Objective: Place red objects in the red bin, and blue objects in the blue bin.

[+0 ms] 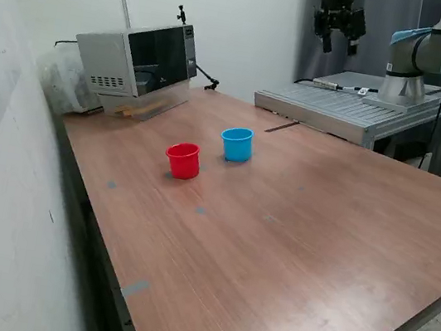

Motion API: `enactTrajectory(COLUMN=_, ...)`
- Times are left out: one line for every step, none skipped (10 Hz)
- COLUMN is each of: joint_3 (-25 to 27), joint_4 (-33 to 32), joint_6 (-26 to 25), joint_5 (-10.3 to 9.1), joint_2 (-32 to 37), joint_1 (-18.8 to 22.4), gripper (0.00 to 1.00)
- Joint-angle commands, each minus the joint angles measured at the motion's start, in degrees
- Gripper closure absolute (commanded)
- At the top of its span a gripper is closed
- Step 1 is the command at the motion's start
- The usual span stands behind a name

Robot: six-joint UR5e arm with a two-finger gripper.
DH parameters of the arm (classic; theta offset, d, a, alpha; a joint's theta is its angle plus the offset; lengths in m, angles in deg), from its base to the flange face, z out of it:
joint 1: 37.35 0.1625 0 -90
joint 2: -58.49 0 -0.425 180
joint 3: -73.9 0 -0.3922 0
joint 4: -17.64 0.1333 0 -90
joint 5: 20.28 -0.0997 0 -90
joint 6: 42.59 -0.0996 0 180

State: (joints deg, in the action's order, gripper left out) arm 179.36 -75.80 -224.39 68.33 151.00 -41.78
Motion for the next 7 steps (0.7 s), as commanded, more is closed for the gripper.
enactTrajectory(joint_3=1.76, joint_4=5.71, joint_6=-0.21, joint_5=-0.29, joint_2=4.68, joint_1=2.84, gripper=0.0)
enactTrajectory(joint_3=2.55, joint_4=7.73, joint_6=-0.3, joint_5=-0.2, joint_2=7.04, joint_1=2.93, gripper=0.0)
enactTrajectory(joint_3=2.39, joint_4=10.19, joint_6=-0.22, joint_5=-0.2, joint_2=7.76, joint_1=2.85, gripper=0.0)
enactTrajectory(joint_3=1.78, joint_4=17.08, joint_6=-0.13, joint_5=-0.2, joint_2=7.95, joint_1=2.76, gripper=0.0)
enactTrajectory(joint_3=1.68, joint_4=23.77, joint_6=0.05, joint_5=-0.11, joint_2=8.64, joint_1=2.76, gripper=0.0)
enactTrajectory(joint_3=1.94, joint_4=26.18, joint_6=-0.13, joint_5=0.06, joint_2=9.35, joint_1=2.84, gripper=0.0)
enactTrajectory(joint_3=1.6, joint_4=26.21, joint_6=0.13, joint_5=0.24, joint_2=9.7, joint_1=2.76, gripper=0.0)
